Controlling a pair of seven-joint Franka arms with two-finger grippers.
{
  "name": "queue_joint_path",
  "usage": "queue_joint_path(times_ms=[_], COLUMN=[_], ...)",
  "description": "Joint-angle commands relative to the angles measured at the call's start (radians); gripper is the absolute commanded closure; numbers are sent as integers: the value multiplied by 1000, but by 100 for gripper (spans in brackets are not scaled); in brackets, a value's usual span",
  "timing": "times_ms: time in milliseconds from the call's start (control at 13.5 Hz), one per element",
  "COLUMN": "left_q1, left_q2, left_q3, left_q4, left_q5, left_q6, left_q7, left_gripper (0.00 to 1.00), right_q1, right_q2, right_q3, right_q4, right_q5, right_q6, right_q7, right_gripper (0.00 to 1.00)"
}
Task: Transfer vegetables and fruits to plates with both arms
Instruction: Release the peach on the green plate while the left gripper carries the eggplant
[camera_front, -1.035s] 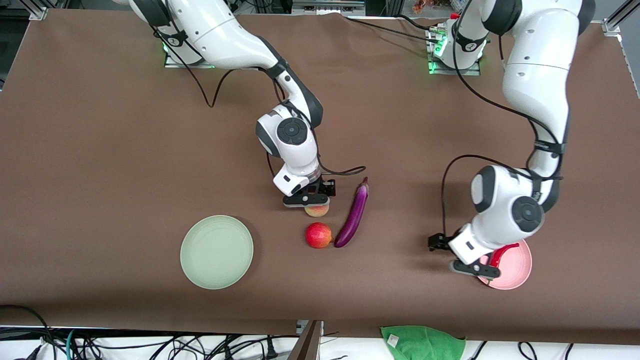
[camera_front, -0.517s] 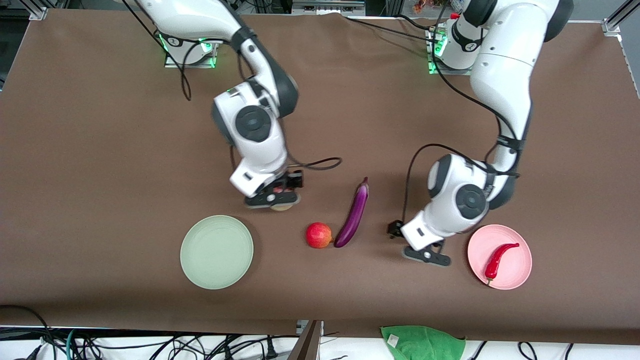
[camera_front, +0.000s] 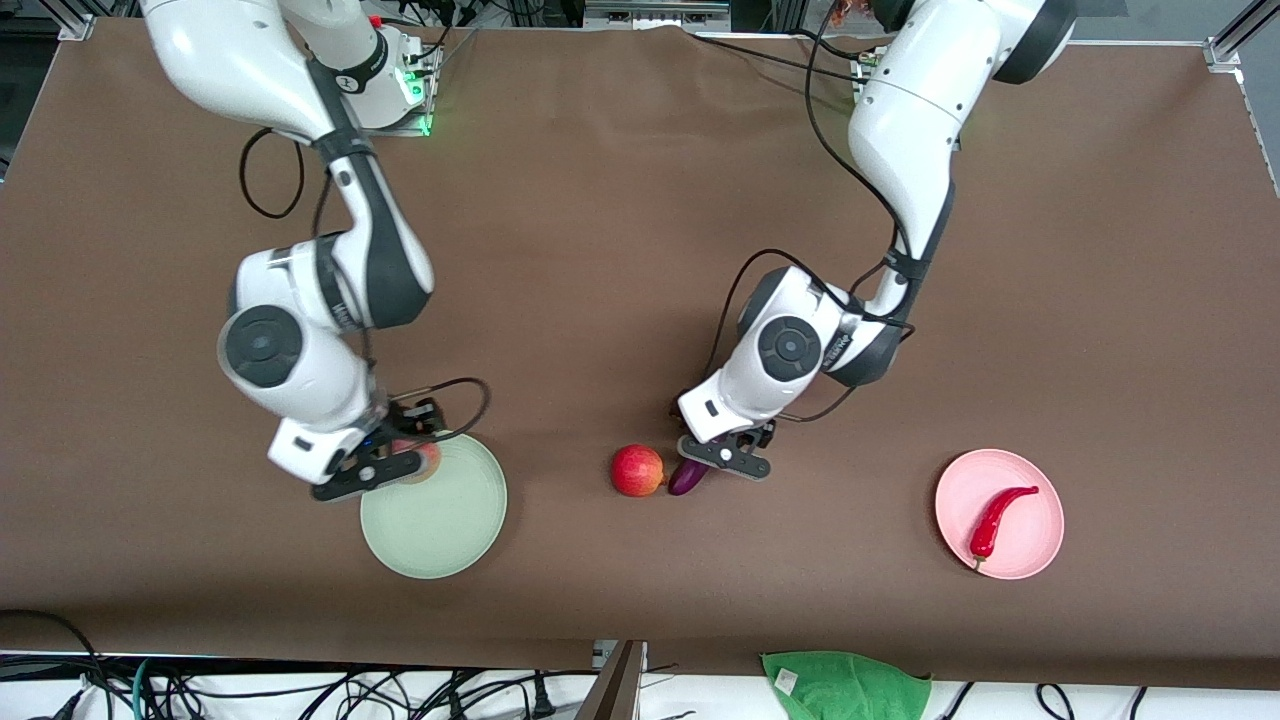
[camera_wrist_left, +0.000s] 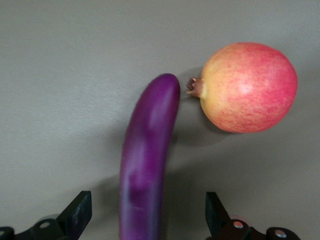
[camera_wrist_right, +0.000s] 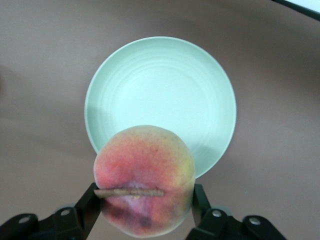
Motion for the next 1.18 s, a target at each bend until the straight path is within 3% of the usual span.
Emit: queue_joint_path(times_ms=[0, 74, 148, 296, 443, 517, 591, 665, 739, 813, 1035, 1109], left_q1=[-13, -13, -13, -15, -27, -33, -30, -27, -27, -27, 11, 57], left_q2=[2, 5, 19, 39, 51, 53, 50, 44, 41, 39, 7, -5], left_q3=[18, 18, 18, 16, 16, 16, 16, 16, 16, 18, 25, 12], left_q4=[-1, -1, 5, -1, -5, -5, -3, -3, -3, -3, 8, 14], left_q5=[-15, 1, 38, 92, 92, 94, 100, 95, 97, 97, 100, 97], left_q6=[11, 11, 17, 79, 97, 97, 97, 96, 94, 94, 67, 21], left_q7=[17, 28, 51, 58, 48, 57, 60, 46, 46, 46, 57, 83], left_gripper=[0, 0, 0, 0, 0, 0, 24, 71, 93, 100, 100, 100], right_q1=[8, 5, 2, -11, -14, -14, -12, -11, -9, -5, 9, 11], right_q2=[8, 9, 9, 11, 3, 0, 0, 0, -2, -2, -2, 9], right_q3=[14, 12, 12, 14, 18, 18, 18, 18, 20, 21, 33, 64], right_q4=[-16, -16, -16, -16, -10, -10, -9, -7, -5, -5, -5, 5], right_q5=[16, 16, 16, 19, 25, 30, 33, 33, 33, 33, 62, 99], right_q6=[36, 36, 36, 38, 26, 22, 22, 22, 22, 18, 27, 44], right_q7=[-21, -24, -34, -45, -47, -47, -45, -45, -45, -42, -15, 16], right_gripper=[77, 73, 64, 26, 2, 2, 1, 1, 1, 1, 1, 1])
